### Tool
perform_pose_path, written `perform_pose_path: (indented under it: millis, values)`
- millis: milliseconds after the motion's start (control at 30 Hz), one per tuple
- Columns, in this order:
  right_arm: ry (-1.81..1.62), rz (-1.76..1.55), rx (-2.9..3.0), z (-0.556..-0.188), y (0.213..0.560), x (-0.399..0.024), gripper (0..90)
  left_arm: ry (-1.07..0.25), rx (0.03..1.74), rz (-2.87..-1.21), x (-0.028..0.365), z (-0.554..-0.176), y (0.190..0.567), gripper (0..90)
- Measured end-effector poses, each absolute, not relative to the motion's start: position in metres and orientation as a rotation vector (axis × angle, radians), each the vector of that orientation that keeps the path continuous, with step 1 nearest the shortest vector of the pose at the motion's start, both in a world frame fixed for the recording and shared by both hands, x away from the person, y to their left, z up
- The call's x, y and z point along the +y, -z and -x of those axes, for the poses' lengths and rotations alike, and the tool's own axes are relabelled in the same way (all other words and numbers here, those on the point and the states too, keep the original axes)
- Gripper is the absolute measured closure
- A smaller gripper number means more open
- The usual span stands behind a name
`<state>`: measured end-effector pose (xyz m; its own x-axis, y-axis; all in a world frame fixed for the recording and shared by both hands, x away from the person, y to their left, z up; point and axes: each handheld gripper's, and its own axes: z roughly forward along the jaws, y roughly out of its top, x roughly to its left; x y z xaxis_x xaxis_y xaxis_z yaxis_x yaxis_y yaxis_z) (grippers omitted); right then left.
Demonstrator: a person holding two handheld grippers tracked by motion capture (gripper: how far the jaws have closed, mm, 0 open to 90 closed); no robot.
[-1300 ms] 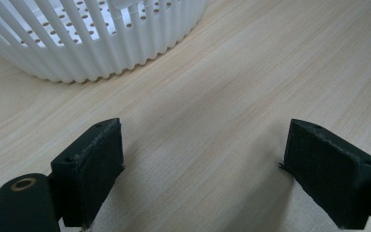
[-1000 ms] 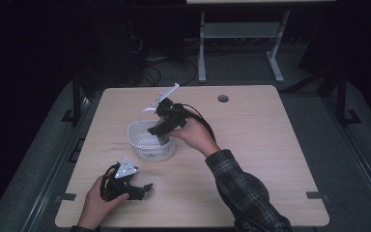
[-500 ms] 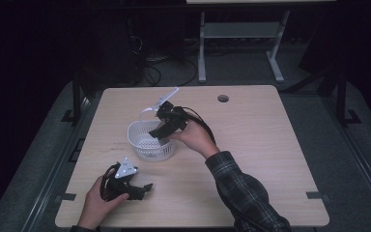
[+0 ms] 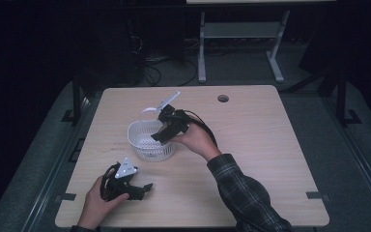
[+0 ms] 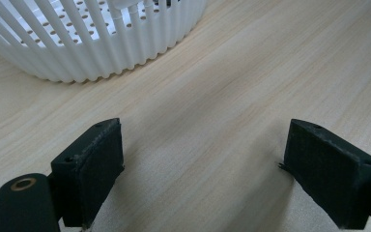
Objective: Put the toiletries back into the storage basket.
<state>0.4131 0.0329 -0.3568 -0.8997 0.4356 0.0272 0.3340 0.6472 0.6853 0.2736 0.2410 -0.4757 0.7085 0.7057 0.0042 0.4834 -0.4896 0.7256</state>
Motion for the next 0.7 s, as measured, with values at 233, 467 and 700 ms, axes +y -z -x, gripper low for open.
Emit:
perform_pose_path:
  millis: [233, 467, 700]
  values:
    - [-1.096, -0.648, 2.718, -0.4120, 0.3593, 0.0295, 29.5, -0.392, 0.900, -2.186, 0.2410, -0.2736, 0.4756, 12.9]
    - [-1.123, -0.642, 2.720, -0.4123, 0.3604, 0.0272, 26.3, -0.392, 0.899, -2.188, 0.2411, -0.2736, 0.4755, 12.9]
    - [-1.144, -0.674, 2.701, -0.4116, 0.3573, 0.0263, 13.4, -0.392, 0.900, -2.185, 0.2410, -0.2736, 0.4757, 12.9]
